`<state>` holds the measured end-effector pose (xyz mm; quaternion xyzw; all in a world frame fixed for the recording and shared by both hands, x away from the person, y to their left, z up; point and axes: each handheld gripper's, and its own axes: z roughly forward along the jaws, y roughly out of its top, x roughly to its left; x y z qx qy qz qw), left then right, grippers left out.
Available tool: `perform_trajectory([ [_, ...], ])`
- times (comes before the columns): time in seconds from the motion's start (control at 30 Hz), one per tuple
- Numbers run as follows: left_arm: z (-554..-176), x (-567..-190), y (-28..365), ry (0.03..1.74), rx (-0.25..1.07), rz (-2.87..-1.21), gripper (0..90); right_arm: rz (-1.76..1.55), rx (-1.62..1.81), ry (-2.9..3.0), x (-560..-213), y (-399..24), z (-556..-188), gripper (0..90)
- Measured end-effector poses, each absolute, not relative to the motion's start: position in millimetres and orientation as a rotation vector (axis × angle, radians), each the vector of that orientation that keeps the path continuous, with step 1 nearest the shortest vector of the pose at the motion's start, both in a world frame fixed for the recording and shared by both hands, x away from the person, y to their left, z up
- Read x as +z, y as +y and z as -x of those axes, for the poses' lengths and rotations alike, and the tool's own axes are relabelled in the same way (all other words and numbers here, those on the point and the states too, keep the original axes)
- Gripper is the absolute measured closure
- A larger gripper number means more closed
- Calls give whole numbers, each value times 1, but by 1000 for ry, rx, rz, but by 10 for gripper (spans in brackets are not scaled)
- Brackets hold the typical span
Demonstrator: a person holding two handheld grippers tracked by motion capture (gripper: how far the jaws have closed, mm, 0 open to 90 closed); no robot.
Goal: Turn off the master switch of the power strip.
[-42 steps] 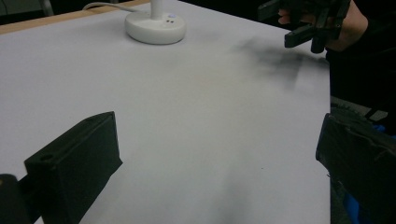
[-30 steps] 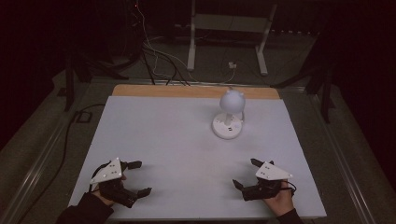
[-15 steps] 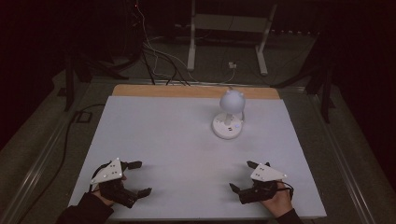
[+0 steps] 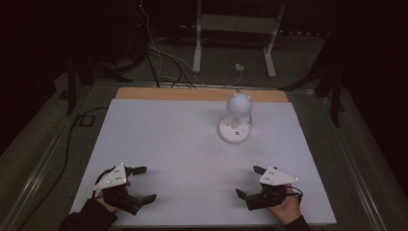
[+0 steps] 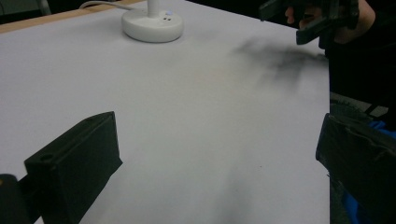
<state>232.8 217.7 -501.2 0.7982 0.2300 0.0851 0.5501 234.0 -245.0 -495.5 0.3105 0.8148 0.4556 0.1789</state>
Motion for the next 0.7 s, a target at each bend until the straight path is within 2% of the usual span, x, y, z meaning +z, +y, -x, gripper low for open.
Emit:
perform_trajectory([
  [0.7, -233, -501, 218, 544, 200, -1886, 3, -889, 1348, 2294, -475, -237, -239, 0],
])
